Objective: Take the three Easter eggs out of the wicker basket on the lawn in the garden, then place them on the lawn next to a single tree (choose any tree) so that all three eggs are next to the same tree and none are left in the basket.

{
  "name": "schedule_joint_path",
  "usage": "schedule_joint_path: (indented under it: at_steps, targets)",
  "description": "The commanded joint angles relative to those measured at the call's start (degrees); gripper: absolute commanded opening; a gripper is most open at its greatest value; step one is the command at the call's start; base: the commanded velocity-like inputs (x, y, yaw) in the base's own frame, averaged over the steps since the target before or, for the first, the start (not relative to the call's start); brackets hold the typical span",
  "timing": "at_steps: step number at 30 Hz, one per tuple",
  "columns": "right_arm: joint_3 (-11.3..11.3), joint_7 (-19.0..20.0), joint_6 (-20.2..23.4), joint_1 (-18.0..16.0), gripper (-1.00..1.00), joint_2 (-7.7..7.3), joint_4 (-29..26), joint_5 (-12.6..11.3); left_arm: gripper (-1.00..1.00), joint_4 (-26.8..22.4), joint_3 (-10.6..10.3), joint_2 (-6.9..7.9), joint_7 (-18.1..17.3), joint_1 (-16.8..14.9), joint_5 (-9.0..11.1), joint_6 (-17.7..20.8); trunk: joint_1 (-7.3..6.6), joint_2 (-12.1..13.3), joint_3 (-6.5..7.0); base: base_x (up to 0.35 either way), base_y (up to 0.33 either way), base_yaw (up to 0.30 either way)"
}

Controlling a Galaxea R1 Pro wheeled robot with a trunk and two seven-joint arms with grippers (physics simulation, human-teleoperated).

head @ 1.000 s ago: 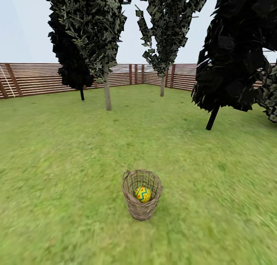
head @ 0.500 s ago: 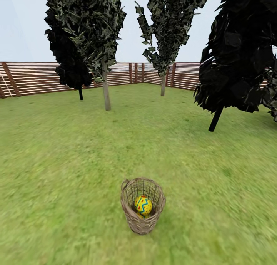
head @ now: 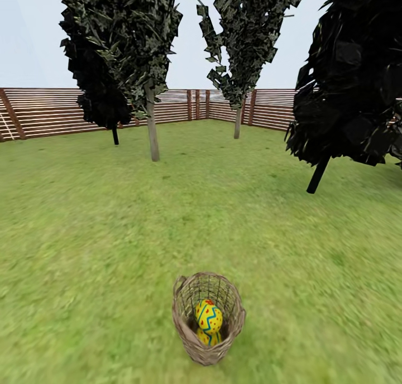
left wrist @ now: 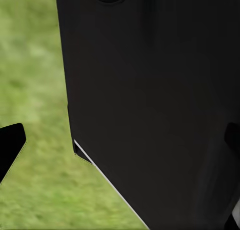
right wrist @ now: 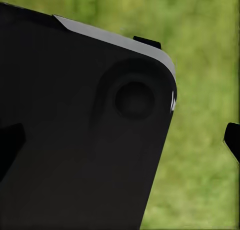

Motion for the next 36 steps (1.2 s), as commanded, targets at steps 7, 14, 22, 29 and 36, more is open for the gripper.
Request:
schedule_joint_path:
  at_steps: [7, 14, 22, 29, 36]
  targets:
    - [0.04, 0.03, -0.16, -0.05, 1.0, -0.19, -0.48, -0.08, 1.0, -0.05, 0.0, 0.03, 0.04, 0.0, 0.04, 0.09, 0.03, -0.02, -0.05, 0.322, 0.0, 0.0]
    - [-0.11, -0.21, 8.43, -2.69, 1.0, -0.36, -15.94, -0.4, 1.0, -1.83, -0.25, 1.86, -0.02, -0.17, -0.73, 0.69, 0.03, -0.02, -0.05, 0.076, 0.0, 0.0]
    - [-0.12, 0.12, 29.1, -11.05, 1.0, -0.4, -21.18, -0.37, 1.0, -9.42, -0.08, 5.25, -0.03, -6.18, -0.39, 3.68, 0.03, -0.02, -0.05, 0.003, 0.0, 0.0]
    - [-0.55, 0.15, 34.78, -19.49, 1.0, -0.44, -21.64, -1.35, 1.0, -12.34, -0.19, 6.49, 0.1, -20.8, -0.8, 22.56, 0.03, -0.02, -0.05, 0.0, 0.0, 0.0]
    - [-1.07, 0.04, 45.04, -29.6, 1.0, -0.69, -22.4, -7.22, 1.0, -27.41, -0.3, 3.45, 0.04, -35.11, -0.77, 38.98, 0.03, -0.02, -0.05, 0.0, 0.0, 0.0]
